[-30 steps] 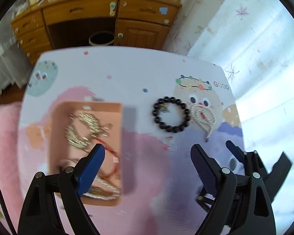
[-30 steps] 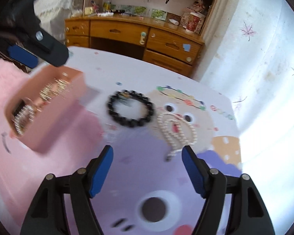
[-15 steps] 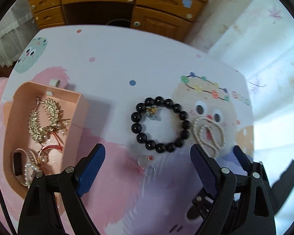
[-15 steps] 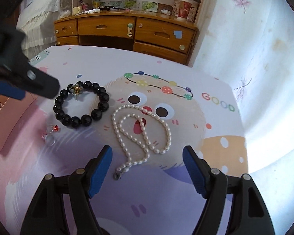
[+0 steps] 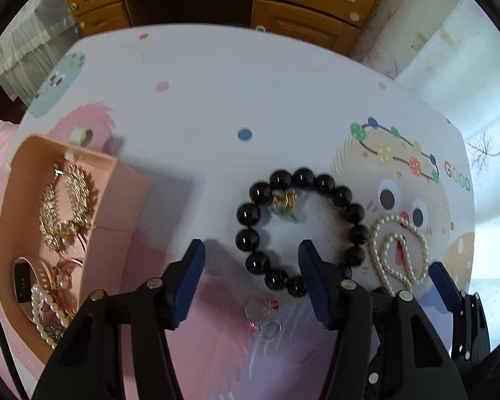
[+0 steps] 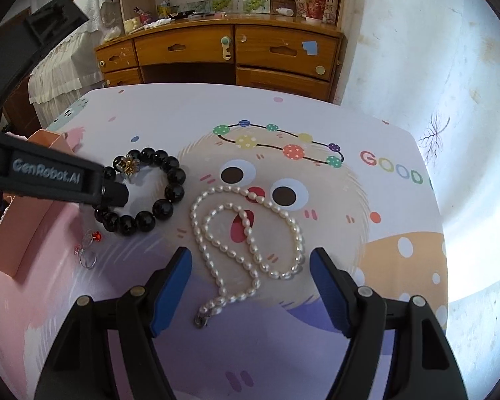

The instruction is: Organize jewelry

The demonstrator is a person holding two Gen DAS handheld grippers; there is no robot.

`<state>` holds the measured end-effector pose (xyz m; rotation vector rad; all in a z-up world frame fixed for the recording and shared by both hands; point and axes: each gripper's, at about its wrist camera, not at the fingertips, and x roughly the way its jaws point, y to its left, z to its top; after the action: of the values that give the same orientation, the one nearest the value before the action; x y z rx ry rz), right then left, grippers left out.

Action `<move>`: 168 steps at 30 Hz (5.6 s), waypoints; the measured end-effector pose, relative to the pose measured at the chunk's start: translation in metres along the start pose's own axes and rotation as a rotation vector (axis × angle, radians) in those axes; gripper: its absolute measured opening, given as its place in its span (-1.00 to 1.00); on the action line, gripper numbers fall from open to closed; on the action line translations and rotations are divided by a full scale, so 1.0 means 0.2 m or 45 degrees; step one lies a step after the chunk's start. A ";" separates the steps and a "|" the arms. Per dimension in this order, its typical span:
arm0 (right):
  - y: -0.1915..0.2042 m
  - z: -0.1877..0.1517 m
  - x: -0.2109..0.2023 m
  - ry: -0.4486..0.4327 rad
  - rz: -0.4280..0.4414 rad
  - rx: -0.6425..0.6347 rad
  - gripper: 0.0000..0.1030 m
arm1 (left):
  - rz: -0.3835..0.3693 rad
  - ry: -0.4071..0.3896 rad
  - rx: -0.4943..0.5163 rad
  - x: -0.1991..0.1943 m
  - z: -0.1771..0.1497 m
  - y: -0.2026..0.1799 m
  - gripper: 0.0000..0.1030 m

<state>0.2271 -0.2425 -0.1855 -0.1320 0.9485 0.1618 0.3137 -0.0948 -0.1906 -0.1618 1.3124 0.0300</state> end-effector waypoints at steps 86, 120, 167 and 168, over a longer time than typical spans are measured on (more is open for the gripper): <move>0.89 0.66 -0.90 -0.480 0.466 0.169 -0.90 | -0.499 -0.568 0.177 -0.88 -0.18 1.07 -0.75; 0.72 0.31 -0.58 -0.020 0.190 0.078 0.02 | -0.344 -0.253 0.261 -0.68 -0.26 0.88 0.74; 0.58 -0.07 -0.06 -0.081 0.084 0.099 -0.60 | 0.095 0.322 0.332 0.06 0.27 -0.09 -0.11; 0.58 -0.07 -0.06 -0.081 0.085 0.091 -0.60 | 0.084 0.334 0.311 0.07 0.27 -0.08 -0.14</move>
<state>0.1868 -0.1329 -0.1890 -0.0287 0.8950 0.1925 0.3705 -0.1052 -0.1891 0.0893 1.5704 -0.0982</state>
